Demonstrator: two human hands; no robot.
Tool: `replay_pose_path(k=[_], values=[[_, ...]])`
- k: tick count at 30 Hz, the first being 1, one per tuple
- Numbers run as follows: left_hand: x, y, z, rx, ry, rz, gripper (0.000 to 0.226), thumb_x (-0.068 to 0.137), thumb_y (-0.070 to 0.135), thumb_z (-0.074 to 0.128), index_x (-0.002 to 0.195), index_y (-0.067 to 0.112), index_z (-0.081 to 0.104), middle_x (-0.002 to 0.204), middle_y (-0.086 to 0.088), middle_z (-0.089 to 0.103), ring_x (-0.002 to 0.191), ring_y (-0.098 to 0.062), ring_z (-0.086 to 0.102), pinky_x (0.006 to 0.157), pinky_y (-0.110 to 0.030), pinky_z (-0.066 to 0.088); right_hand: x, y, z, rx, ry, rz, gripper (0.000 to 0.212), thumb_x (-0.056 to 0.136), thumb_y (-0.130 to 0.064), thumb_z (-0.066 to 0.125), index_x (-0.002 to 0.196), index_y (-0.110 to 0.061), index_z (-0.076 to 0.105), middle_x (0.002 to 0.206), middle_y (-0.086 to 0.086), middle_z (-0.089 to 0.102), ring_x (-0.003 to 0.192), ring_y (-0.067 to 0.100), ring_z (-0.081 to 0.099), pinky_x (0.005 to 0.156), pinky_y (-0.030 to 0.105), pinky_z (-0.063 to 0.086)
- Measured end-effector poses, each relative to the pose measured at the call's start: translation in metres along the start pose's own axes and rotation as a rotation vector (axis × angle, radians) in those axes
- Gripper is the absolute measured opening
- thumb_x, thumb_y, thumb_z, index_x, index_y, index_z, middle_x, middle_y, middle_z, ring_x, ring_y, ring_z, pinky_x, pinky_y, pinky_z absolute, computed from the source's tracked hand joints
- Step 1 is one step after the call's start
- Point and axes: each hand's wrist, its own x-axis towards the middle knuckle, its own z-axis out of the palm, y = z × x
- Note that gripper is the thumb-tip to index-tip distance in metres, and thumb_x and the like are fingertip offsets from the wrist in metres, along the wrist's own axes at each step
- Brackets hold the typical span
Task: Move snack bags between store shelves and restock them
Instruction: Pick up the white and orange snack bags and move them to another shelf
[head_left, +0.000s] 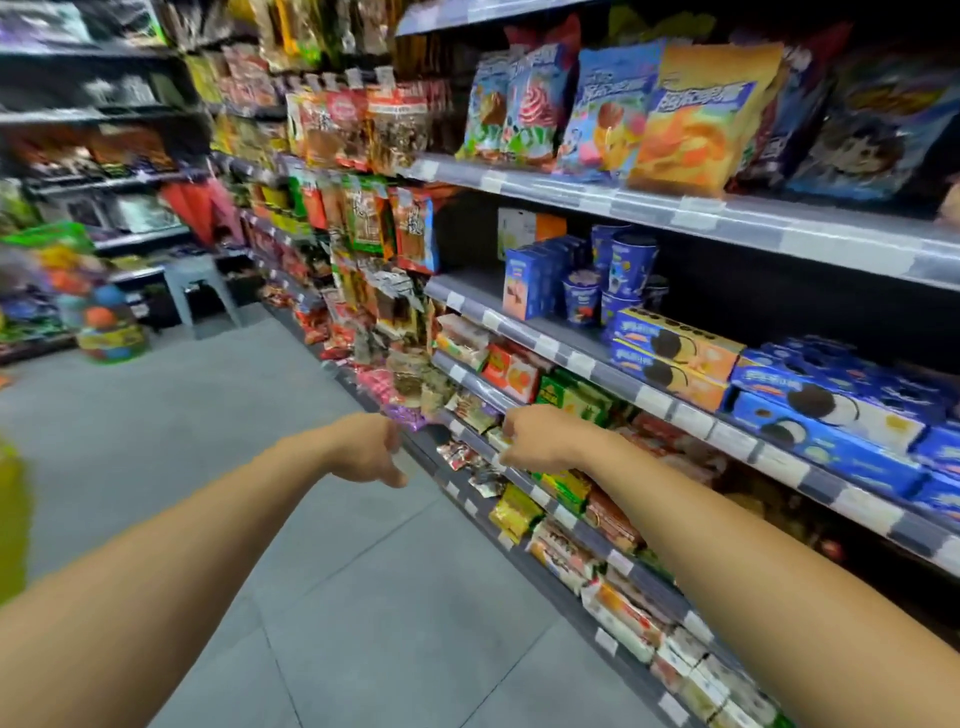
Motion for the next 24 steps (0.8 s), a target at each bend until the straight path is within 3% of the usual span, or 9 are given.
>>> replay_pose_path(k=[2,5,9,12,16,18,19,22,24], values=[[0.041,-0.027,-0.015,0.002,-0.037,-0.01,0.055,0.082,0.042,0.074,0.126,0.013,0.057,0.122,-0.006,0.061,0.094,-0.019,0.051,0.08,-0.028,0.041,0.052,-0.009,-0.002,-0.033,-0.042,0.004,0.035,0.092,-0.033,0.058,0.099,0.002,0.063,0.1,0.018,0.066,0.086,0.032,0.06,0.068,0.036,0.046],[0.11,-0.061,-0.048,0.025,-0.1,-0.001,0.051,0.084,0.042,0.072,0.125,0.013,0.058,0.116,-0.005,0.061,0.093,-0.018,0.052,0.077,-0.028,0.042,0.133,-0.018,-0.014,0.003,-0.101,0.032,0.042,0.091,-0.033,0.059,0.116,-0.001,0.064,0.115,0.016,0.068,0.101,0.033,0.064,0.084,0.041,0.053],[0.193,-0.091,-0.092,0.066,-0.143,0.082,0.035,0.088,0.04,0.068,0.107,0.012,0.062,0.1,-0.006,0.056,0.083,-0.02,0.049,0.066,-0.029,0.041,0.226,-0.026,-0.038,0.025,-0.132,0.066,0.05,0.091,-0.04,0.06,0.122,0.0,0.061,0.12,0.016,0.066,0.108,0.033,0.063,0.093,0.043,0.052],[0.245,-0.106,-0.117,0.074,-0.142,0.151,0.037,0.087,0.04,0.068,0.1,0.006,0.062,0.105,-0.013,0.064,0.085,-0.025,0.052,0.077,-0.035,0.045,0.284,-0.03,-0.059,0.012,-0.145,0.067,0.045,0.092,-0.037,0.06,0.111,0.004,0.062,0.109,0.016,0.066,0.103,0.033,0.064,0.09,0.045,0.052],[0.314,-0.116,-0.152,0.117,-0.2,0.227,0.041,0.087,0.041,0.068,0.102,0.003,0.068,0.099,-0.013,0.07,0.076,-0.024,0.061,0.07,-0.036,0.051,0.348,-0.031,-0.092,0.001,-0.113,0.103,0.042,0.093,-0.034,0.058,0.116,0.001,0.065,0.12,0.018,0.066,0.099,0.03,0.064,0.083,0.038,0.053],[0.353,-0.12,-0.17,0.158,-0.18,0.275,0.039,0.086,0.04,0.067,0.095,0.002,0.068,0.091,-0.011,0.068,0.073,-0.023,0.059,0.065,-0.033,0.047,0.379,-0.03,-0.105,-0.005,-0.09,0.134,0.045,0.094,-0.035,0.058,0.12,0.0,0.063,0.123,0.016,0.065,0.107,0.031,0.063,0.091,0.039,0.052],[0.372,-0.122,-0.178,0.164,-0.171,0.297,0.038,0.086,0.039,0.067,0.098,0.003,0.068,0.095,-0.01,0.068,0.078,-0.024,0.062,0.069,-0.034,0.049,0.395,-0.029,-0.11,-0.011,-0.092,0.155,0.045,0.094,-0.036,0.057,0.12,0.001,0.063,0.121,0.014,0.066,0.109,0.032,0.063,0.089,0.037,0.052],[0.431,-0.126,-0.204,0.231,-0.157,0.382,0.037,0.086,0.037,0.068,0.109,0.008,0.067,0.11,-0.008,0.068,0.099,-0.026,0.065,0.085,-0.038,0.053,0.448,-0.028,-0.124,-0.056,-0.103,0.214,0.036,0.094,-0.036,0.057,0.096,-0.001,0.063,0.088,0.009,0.062,0.086,0.031,0.057,0.058,0.03,0.042],[0.473,-0.127,-0.22,0.267,-0.178,0.439,0.038,0.085,0.036,0.07,0.109,0.007,0.068,0.111,-0.01,0.069,0.1,-0.027,0.066,0.083,-0.036,0.053,0.484,-0.025,-0.134,-0.079,-0.093,0.271,0.03,0.094,-0.036,0.058,0.088,-0.006,0.062,0.082,0.007,0.055,0.079,0.028,0.051,0.057,0.031,0.035]])
